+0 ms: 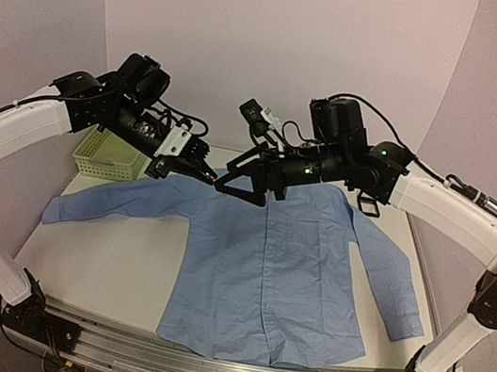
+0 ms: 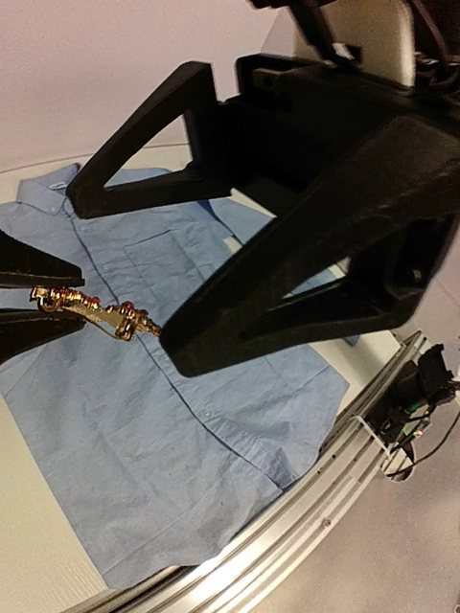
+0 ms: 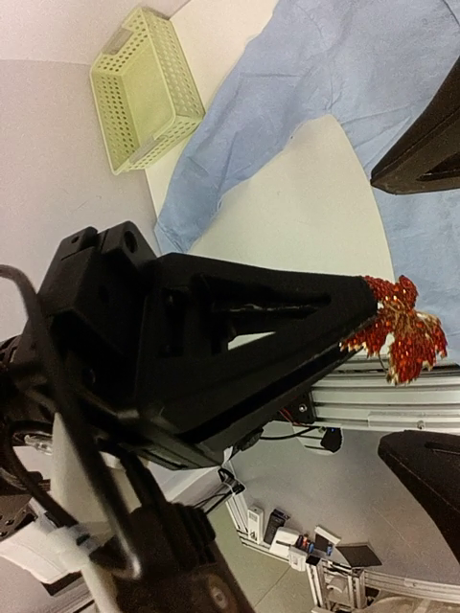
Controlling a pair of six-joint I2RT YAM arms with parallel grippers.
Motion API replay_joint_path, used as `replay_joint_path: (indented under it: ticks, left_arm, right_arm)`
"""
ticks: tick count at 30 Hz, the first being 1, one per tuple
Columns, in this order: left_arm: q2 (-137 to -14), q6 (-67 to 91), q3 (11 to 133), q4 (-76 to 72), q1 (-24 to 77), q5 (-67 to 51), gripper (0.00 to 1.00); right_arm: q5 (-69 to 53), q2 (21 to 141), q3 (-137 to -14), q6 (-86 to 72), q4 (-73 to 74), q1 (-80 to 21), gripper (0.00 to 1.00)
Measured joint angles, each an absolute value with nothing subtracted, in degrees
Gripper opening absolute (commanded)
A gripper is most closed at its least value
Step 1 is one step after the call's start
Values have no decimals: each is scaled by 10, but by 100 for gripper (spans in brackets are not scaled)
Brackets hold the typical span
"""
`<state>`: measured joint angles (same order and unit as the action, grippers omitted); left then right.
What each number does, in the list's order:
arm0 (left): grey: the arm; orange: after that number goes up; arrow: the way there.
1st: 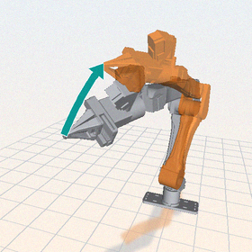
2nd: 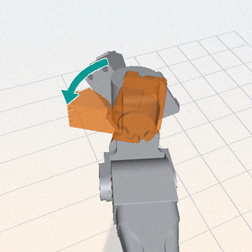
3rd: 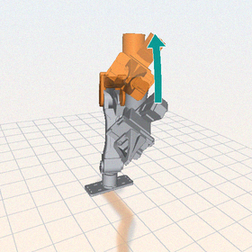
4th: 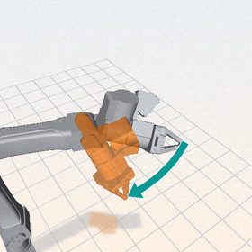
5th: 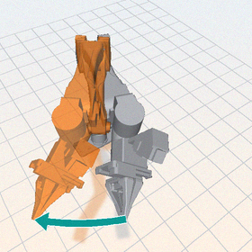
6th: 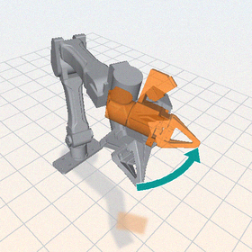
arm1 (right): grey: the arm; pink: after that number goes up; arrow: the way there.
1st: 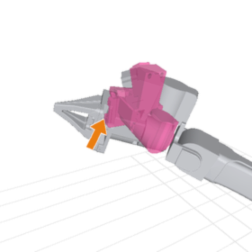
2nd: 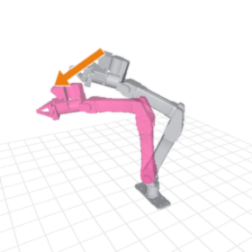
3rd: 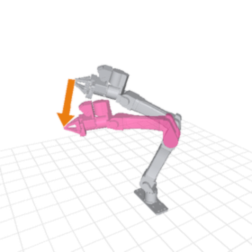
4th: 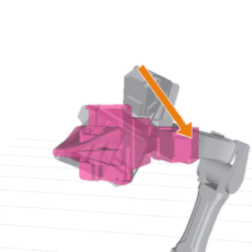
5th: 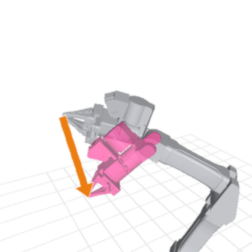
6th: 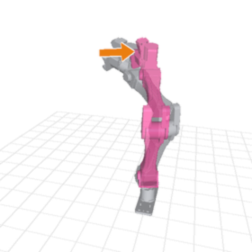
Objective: Pin the brooch onto the clothing
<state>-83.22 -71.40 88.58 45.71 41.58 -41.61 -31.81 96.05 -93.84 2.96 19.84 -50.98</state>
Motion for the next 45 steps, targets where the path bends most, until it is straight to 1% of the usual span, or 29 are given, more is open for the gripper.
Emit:
replay_joint_path:
  ticks: [5,9,13,16,19,21,23,24,27,33,36,37,44,45]
  left_arm:
    - [-850,-592,885,468,416,-354,0]
    - [-879,-463,888,482,416,-321,0]
    - [-889,-341,888,492,416,-313,0]
    - [-889,-264,888,492,416,-314,0]
    - [-889,-207,888,495,416,-319,0]
    - [-889,-176,888,496,416,-326,0]
    - [-889,-158,888,496,416,-332,0]
    - [-889,-152,888,496,416,-334,0]
    - [-889,-142,888,496,416,-338,0]
    - [-889,-142,891,497,416,-345,0]
    - [-889,-150,896,500,416,-348,0]
    - [-889,-151,897,501,416,-349,0]
    - [-891,-164,904,508,416,-351,0]
    - [-892,-165,904,508,415,-351,0]
  right_arm:
    - [-279,956,-926,24,192,-510,86]
    - [-237,933,-864,-16,168,-510,83]
    - [-213,906,-768,-84,88,-510,77]
    - [-203,897,-698,-138,3,-510,75]
    - [-193,897,-671,-169,-42,-512,74]
    - [-190,897,-668,-182,-68,-513,71]
    - [-191,897,-668,-190,-101,-515,62]
    - [-191,897,-668,-195,-114,-517,60]
    - [-194,898,-668,-203,-137,-520,58]
    - [-193,900,-668,-204,-149,-522,43]
    - [-193,907,-668,-203,-152,-522,41]
    - [-193,911,-669,-201,-152,-522,39]
    - [-197,938,-672,-196,-150,-522,18]
    - [-197,938,-672,-193,-150,-522,17]
